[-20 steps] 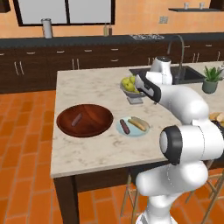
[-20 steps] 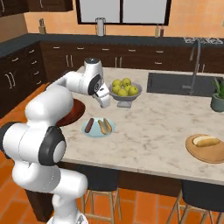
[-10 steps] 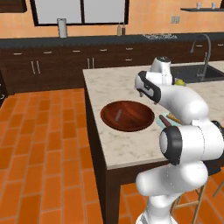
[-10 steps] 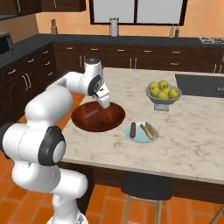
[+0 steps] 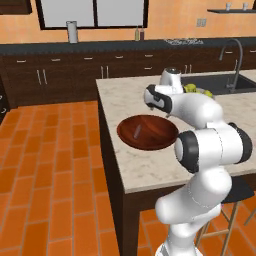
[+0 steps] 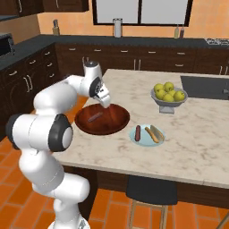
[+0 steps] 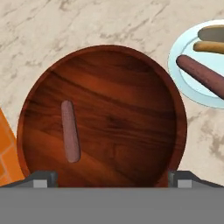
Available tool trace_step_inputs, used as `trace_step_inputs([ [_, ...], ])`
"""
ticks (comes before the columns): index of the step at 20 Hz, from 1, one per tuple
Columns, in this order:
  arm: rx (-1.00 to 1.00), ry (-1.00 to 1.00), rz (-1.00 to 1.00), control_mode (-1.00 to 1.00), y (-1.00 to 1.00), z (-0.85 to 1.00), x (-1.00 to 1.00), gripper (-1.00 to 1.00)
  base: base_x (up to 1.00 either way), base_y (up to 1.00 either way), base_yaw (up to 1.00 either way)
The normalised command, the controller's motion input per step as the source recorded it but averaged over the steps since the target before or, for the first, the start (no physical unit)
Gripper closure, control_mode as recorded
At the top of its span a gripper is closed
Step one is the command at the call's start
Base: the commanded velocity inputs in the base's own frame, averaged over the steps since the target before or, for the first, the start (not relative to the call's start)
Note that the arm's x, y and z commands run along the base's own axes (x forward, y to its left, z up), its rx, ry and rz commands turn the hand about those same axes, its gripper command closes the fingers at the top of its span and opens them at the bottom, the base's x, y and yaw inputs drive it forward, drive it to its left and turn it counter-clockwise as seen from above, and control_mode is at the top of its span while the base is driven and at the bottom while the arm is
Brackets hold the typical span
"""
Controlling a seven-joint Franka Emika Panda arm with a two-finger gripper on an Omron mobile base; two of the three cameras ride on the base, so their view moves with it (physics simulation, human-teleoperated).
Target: Place one bun and one sausage from the bowl on each plate.
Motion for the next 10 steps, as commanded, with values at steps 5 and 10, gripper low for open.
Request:
trace_step_inputs([
  [5,0.0,0.0,0.14,-1.0,0.52,-0.77,0.24,-1.0,0.0,0.0,0.0],
  [10,-0.01,0.01,0.14,-1.0,0.11,-0.65,0.5,-1.0,0.0,0.0,0.0],
])
